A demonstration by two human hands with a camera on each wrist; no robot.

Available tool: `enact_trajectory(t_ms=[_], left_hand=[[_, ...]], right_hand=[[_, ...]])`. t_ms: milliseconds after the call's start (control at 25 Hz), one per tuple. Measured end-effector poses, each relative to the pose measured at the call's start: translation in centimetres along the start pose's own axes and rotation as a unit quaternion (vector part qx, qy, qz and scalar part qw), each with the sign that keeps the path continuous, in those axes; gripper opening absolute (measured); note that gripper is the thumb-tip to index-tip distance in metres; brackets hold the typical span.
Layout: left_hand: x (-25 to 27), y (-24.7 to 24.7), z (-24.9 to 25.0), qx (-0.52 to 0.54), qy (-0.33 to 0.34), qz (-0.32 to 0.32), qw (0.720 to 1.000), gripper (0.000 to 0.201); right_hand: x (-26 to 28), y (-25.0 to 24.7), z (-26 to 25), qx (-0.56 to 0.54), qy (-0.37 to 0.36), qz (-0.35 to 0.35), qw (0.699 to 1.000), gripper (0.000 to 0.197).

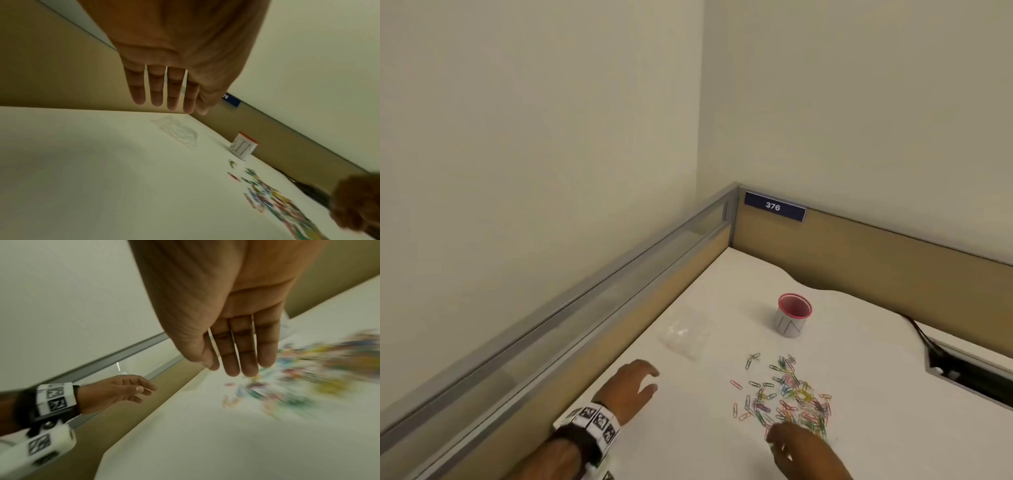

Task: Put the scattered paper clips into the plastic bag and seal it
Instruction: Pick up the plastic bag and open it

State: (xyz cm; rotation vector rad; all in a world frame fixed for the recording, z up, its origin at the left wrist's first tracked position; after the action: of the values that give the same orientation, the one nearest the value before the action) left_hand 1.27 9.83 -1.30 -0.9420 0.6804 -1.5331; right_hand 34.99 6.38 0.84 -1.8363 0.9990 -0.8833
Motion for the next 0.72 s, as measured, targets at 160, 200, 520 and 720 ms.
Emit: enact_trajectory(t_ms=[160, 200, 520, 720], left_hand=[[-8.4, 0.1, -0.8, 0.015, -0.064, -0.027, 0.997, 0.040], [-10.2, 0.4, -1.1, 0.024, -0.076, -0.033, 0.996, 0.042], [-17.5, 2.5, -1.2, -0.022, -0.090, -0.059, 0.994, 0.059], [-18.4, 1.5, -1.2, -0.074, -0.126, 0.013, 0.989, 0.054]], right_hand=[[-11.7, 0.1, -5.9, 0.028, -0.002, -0.025, 0.999, 0.033], [-14.2, 0.8, -6.5, 0.034, 0.004, -0.039, 0.999, 0.039], [-25.2, 6.1, -9.3, 0.077, 0.018, -0.104, 0.991, 0.059], [-26.1, 6.4, -8.9, 0.080, 0.009, -0.090, 0.993, 0.048]])
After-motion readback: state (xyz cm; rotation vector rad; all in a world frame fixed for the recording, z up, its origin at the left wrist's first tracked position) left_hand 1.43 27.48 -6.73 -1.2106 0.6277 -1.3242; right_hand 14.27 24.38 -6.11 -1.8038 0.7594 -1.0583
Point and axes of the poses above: each hand's wrist, its own x-axis away from the middle knuckle, its own y-axis out of the palm, z = x × y, the point moved 10 cm from there along -x, towards the middle knuckle, and after that the axes turned 7 degrees about -y, right-handed, at the moved point
